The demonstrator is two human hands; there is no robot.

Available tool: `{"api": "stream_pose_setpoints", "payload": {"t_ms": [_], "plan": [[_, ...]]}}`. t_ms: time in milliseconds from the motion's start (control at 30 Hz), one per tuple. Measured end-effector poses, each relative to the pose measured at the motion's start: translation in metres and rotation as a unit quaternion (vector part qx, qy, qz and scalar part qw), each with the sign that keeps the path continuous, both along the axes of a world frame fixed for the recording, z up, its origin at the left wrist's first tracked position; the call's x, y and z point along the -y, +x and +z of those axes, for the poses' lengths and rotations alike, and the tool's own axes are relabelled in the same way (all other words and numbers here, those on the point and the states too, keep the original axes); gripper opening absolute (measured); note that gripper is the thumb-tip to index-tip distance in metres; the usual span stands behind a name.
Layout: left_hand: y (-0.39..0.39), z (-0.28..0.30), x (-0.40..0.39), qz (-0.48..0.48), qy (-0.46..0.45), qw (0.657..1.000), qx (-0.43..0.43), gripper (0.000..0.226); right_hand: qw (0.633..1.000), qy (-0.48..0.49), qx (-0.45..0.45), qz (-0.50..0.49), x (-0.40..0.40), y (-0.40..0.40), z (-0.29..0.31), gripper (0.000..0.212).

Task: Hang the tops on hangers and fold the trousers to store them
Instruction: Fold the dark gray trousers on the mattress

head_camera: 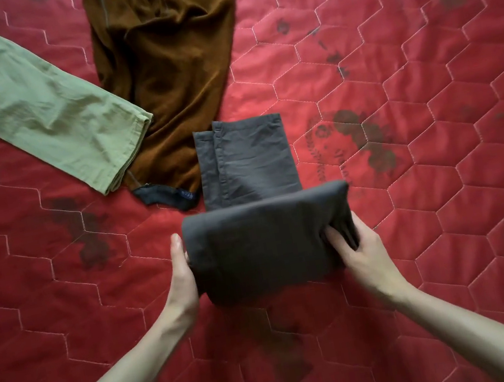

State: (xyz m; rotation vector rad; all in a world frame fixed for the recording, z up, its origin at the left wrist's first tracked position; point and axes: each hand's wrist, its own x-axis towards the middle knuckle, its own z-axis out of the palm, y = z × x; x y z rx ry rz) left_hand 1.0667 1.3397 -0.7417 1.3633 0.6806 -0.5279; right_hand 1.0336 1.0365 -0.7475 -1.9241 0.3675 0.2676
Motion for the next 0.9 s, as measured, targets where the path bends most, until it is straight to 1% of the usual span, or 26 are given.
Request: {"api": "stream_pose_setpoints", "payload": {"t_ms": [33,67,133,167,233,267,300,333,367,400,433,467,500,533,567,600,633,667,700,767,833,900], "plan": [[0.002,-0.001,0.0,-0.024,0.0,1.0,0.012,0.069,1.0,-0.005,-0.015,-0.011,-0.002,0.003,-0.003,0.012],[0.004,-0.002,0.002,-0.061,0.002,0.998,0.026,0.066,0.999,-0.017,-0.023,-0.016,-0.004,0.007,-0.007,0.013],[0.001,-0.011,0.004,-0.106,0.106,0.987,0.067,0.036,0.998,-0.05,-0.045,-0.021,-0.005,0.013,-0.016,0.015],[-0.001,-0.018,0.003,-0.119,0.138,0.98,0.082,0.032,0.996,-0.069,-0.057,-0.023,-0.006,0.015,-0.019,0.016],[-0.003,-0.023,0.003,-0.143,0.191,0.963,0.126,0.045,0.99,-0.11,-0.081,-0.023,-0.008,0.018,-0.023,0.014],[-0.003,-0.023,0.004,-0.159,0.219,0.951,0.149,0.049,0.987,-0.135,-0.086,-0.028,-0.01,0.018,-0.024,0.008],[-0.003,-0.025,0.004,-0.181,0.248,0.937,0.167,0.053,0.982,-0.168,-0.078,-0.033,-0.012,0.018,-0.024,0.012],[-0.004,-0.028,0.003,-0.2,0.273,0.922,0.188,0.057,0.976,-0.212,-0.043,-0.035,-0.013,0.017,-0.024,0.027],[-0.006,-0.028,0.003,-0.21,0.293,0.912,0.197,0.064,0.966,-0.255,0.015,-0.025,-0.013,0.017,-0.025,0.041],[-0.007,-0.028,0.004,-0.21,0.31,0.905,0.201,0.074,0.951,-0.3,0.081,0.003,-0.012,0.018,-0.026,0.051],[-0.007,-0.028,0.004,-0.21,0.342,0.891,0.212,0.083,0.93,-0.335,0.141,0.056,-0.01,0.02,-0.028,0.058],[-0.006,-0.03,0.003,-0.217,0.388,0.861,0.248,0.088,0.908,-0.357,0.184,0.123,-0.008,0.022,-0.03,0.062],[-0.003,-0.034,0.0,-0.245,0.44,0.811,0.298,0.087,0.886,-0.366,0.209,0.193,-0.005,0.022,-0.035,0.065],[0.001,-0.039,-0.005,-0.29,0.482,0.749,0.352,0.082,0.865,-0.375,0.212,0.257,-0.004,0.022,-0.04,0.066],[0.005,-0.042,-0.008,-0.345,0.508,0.685,0.391,0.075,0.847,-0.385,0.196,0.309,-0.002,0.02,-0.045,0.068],[0.009,-0.047,-0.011,-0.398,0.518,0.631,0.419,0.067,0.835,-0.393,0.171,0.345,-0.002,0.018,-0.051,0.07],[0.012,-0.05,-0.012,-0.445,0.521,0.589,0.428,0.061,0.828,-0.402,0.148,0.363,-0.002,0.017,-0.056,0.071],[0.014,-0.055,-0.013,-0.481,0.525,0.559,0.424,0.058,0.824,-0.407,0.13,0.372,-0.002,0.016,-0.059,0.072],[0.015,-0.058,-0.012,-0.509,0.533,0.537,0.41,0.057,0.821,-0.414,0.119,0.375,-0.003,0.018,-0.06,0.073],[0.021,-0.062,-0.013,-0.541,0.542,0.512,0.389,0.061,0.808,-0.424,0.118,0.393,0.0,0.022,-0.061,0.077],[0.029,-0.062,-0.019,-0.562,0.535,0.492,0.396,0.063,0.79,-0.412,0.14,0.433,0.012,0.026,-0.059,0.081],[0.035,-0.059,-0.03,-0.572,0.519,0.472,0.426,0.063,0.768,-0.386,0.17,0.482,0.03,0.033,-0.053,0.076]]}}
